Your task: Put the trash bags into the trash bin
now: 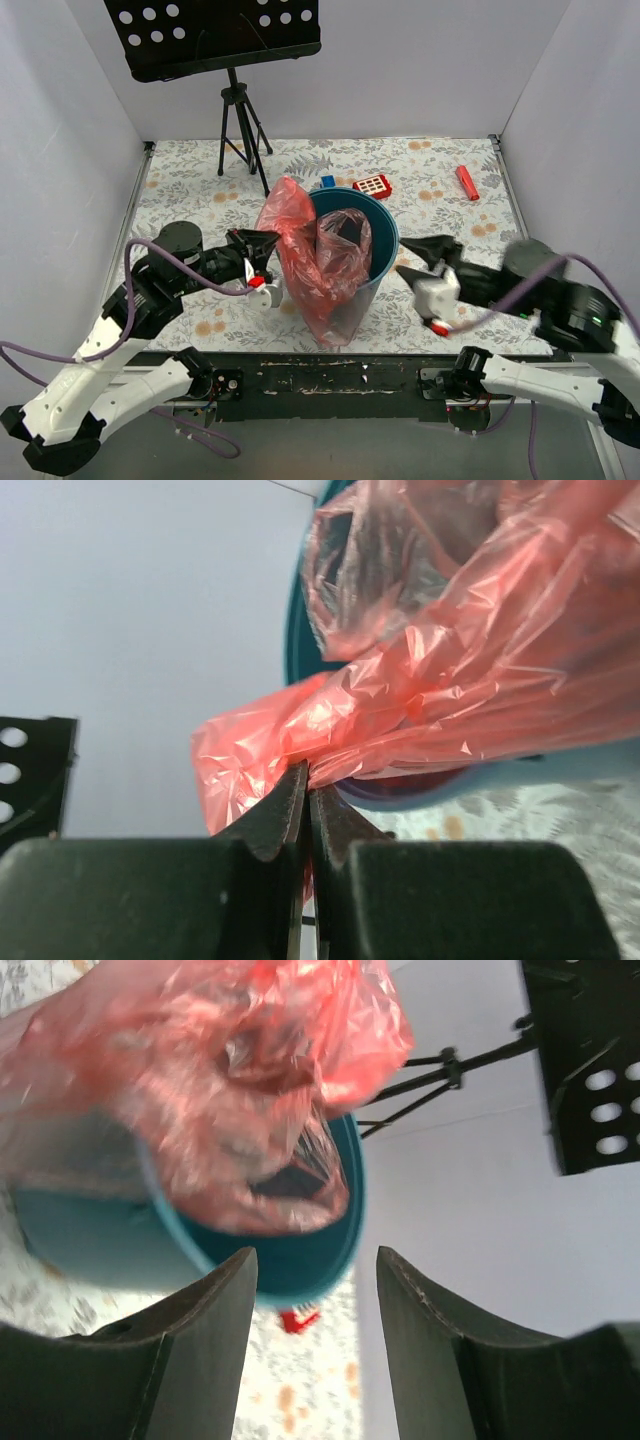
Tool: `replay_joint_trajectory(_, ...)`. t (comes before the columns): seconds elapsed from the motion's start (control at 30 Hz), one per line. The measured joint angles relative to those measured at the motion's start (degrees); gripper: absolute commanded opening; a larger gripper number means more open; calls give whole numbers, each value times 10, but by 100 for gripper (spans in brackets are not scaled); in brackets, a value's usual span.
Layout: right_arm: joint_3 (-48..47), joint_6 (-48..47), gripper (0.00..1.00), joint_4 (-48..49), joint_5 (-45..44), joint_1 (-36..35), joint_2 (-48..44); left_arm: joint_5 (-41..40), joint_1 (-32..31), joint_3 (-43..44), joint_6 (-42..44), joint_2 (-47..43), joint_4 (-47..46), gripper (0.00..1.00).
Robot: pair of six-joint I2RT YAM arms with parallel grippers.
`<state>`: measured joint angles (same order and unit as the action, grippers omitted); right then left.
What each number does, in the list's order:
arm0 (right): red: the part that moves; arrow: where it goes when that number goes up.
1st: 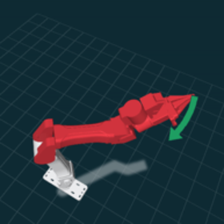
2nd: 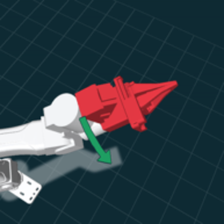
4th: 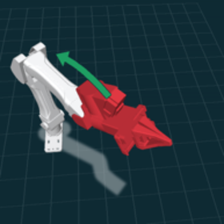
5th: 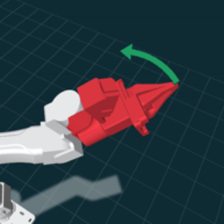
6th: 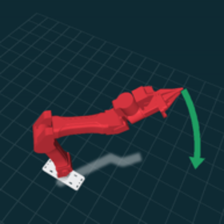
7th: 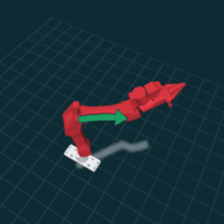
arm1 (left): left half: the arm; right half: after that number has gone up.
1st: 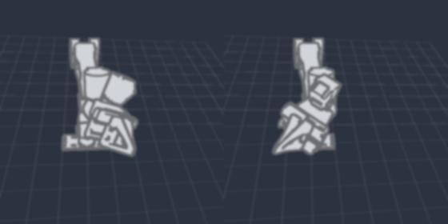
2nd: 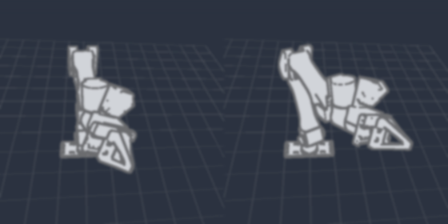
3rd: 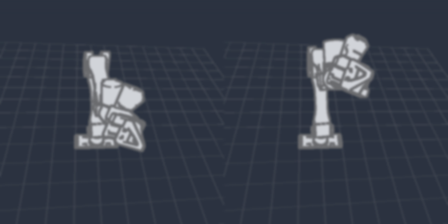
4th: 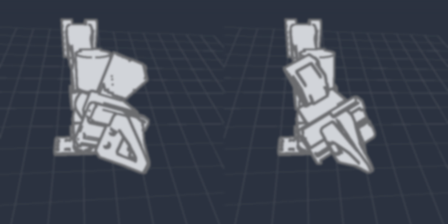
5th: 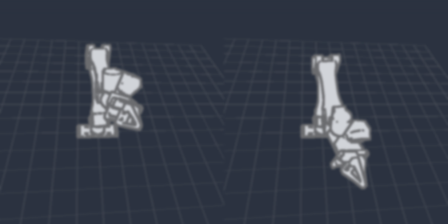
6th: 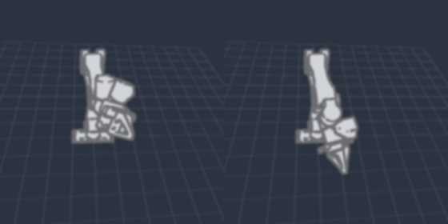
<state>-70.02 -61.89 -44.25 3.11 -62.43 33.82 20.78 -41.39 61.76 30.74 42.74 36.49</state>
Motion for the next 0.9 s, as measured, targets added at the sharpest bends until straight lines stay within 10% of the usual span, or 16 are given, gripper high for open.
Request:
replay_joint_trajectory(0.17, -20, 183, 59, 108, -25, 18, 186, 0, 0, -2, 54, 41, -82, 0)
replay_joint_trajectory(0.43, -102, 347, 59, 121, 82, 234, 298, -9, 0, -2, 95, 38, -132, 0)
replay_joint_trajectory(0.9, -29, 61, 60, 45, 297, 279, 157, 3, 0, -28, 43, 103, -267, 0)
